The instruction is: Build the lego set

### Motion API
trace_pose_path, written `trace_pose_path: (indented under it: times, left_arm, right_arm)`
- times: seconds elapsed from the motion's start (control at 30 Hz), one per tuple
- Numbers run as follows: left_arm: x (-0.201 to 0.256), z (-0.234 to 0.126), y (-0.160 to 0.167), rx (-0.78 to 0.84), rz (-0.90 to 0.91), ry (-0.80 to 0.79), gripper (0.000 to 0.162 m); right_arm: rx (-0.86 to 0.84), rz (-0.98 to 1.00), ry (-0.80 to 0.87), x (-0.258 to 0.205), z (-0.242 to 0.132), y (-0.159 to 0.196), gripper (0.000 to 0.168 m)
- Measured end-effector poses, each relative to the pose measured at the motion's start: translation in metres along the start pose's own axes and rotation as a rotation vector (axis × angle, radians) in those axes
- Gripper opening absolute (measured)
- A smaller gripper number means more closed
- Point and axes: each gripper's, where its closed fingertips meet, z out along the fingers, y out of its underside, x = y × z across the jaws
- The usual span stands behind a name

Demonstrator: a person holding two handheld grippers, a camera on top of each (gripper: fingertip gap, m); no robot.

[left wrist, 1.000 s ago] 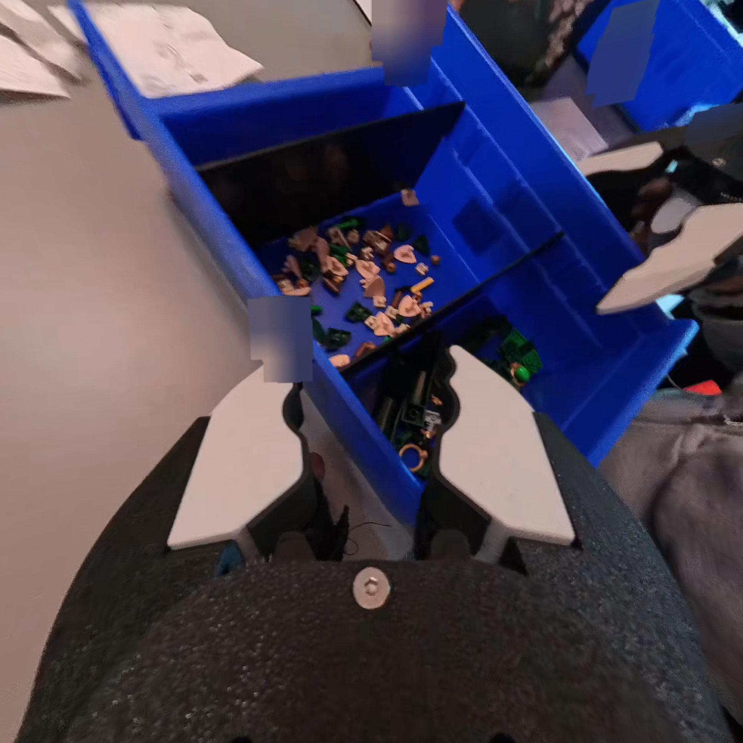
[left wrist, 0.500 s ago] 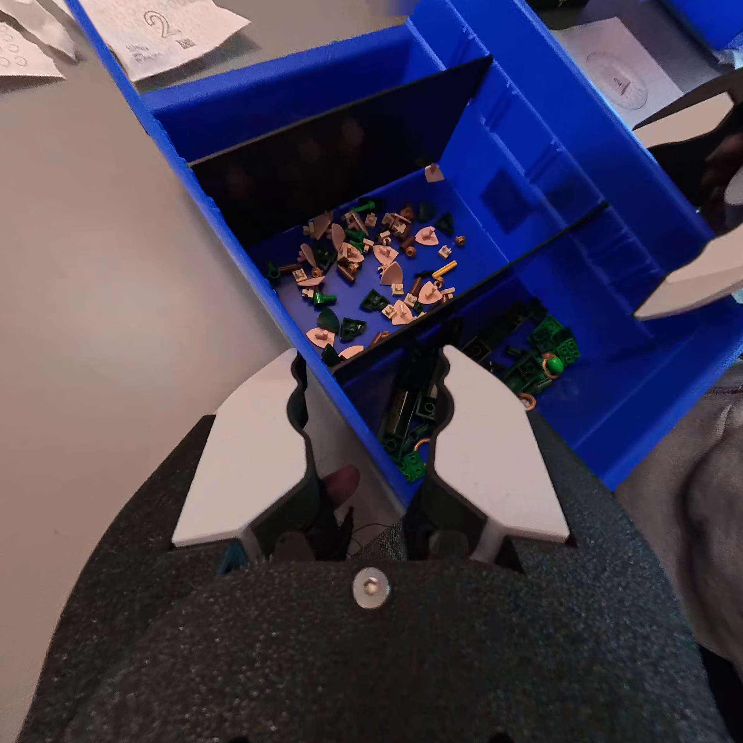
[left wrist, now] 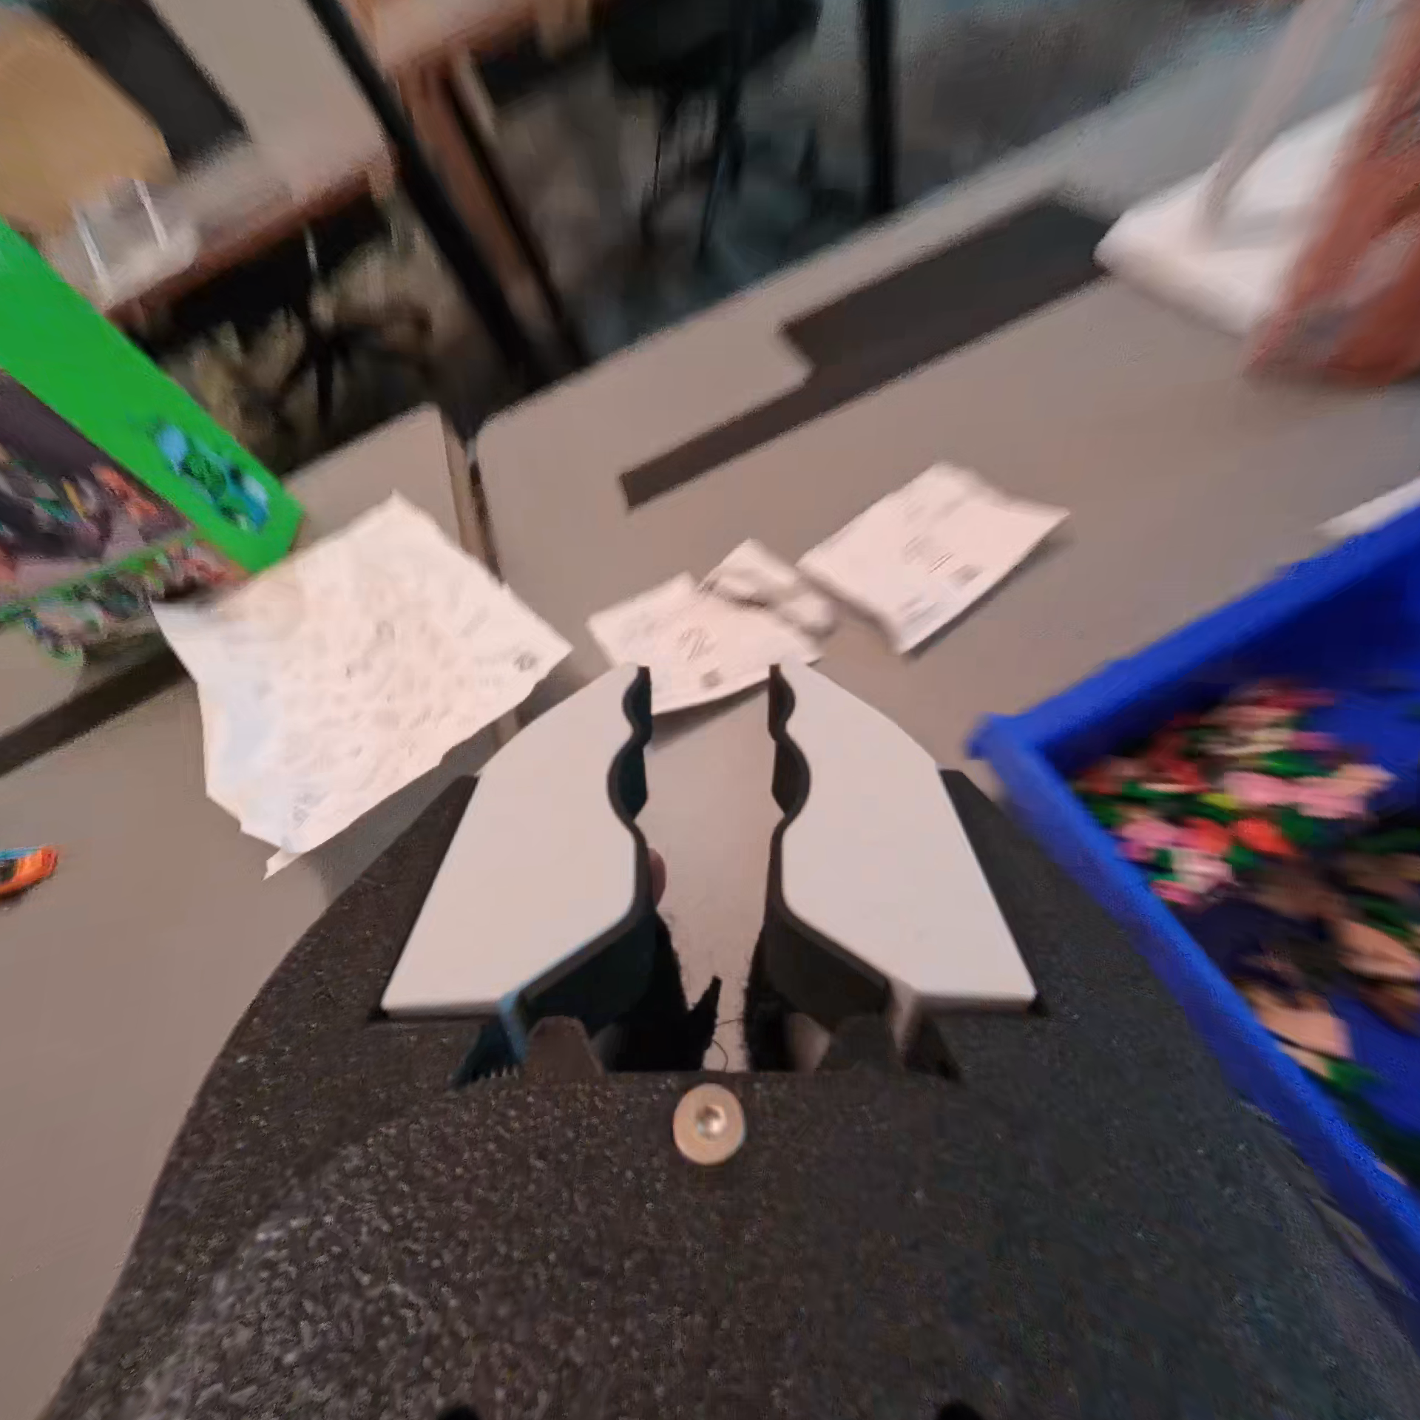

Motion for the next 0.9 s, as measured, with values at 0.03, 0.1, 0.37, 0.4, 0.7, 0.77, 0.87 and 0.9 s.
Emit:
trace_pose_path:
  times: [0.03, 0.1, 0.37, 0.4, 0.7, 0.77, 0.87, 0.9]
  left_arm:
    - [-0.006, 0.031, 0.007, -0.099, -0.016, 0.005, 0.027]
    - [-0.013, 0.088, 0.02, -0.234, -0.006, 0.001, 0.018]
    - [0.017, 0.189, 0.066, -0.475, 0.173, 0.039, 0.0]
    - [0.027, 0.193, 0.06, -0.464, 0.164, 0.064, 0.0]
    - [0.09, 0.185, 0.011, -0.499, 0.161, 0.223, 0.02]
    - [0.116, 0.171, -0.002, -0.492, 0.237, 0.288, 0.024]
    - [0.176, 0.161, -0.003, -0.53, 0.322, 0.456, 0.03]
    - [0.19, 0.163, 0.002, -0.564, 0.359, 0.482, 0.031]
  right_arm:
    - [0.018, -0.024, 0.035, 0.007, -0.007, -0.005, 0.088]
    - [0.035, -0.057, 0.113, 0.02, -0.019, -0.007, 0.088]
    - [0.026, 0.004, 0.333, 0.071, -0.054, 0.018, 0.086]
    - [0.036, 0.026, 0.335, 0.075, -0.056, 0.019, 0.086]
    - [0.057, 0.028, 0.378, 0.091, -0.071, 0.024, 0.084]
    - [0.076, 0.039, 0.383, 0.094, -0.077, 0.025, 0.083]
    - [0.107, 0.08, 0.348, 0.094, -0.078, 0.024, 0.082]
    - [0.112, 0.086, 0.338, 0.092, -0.078, 0.024, 0.083]
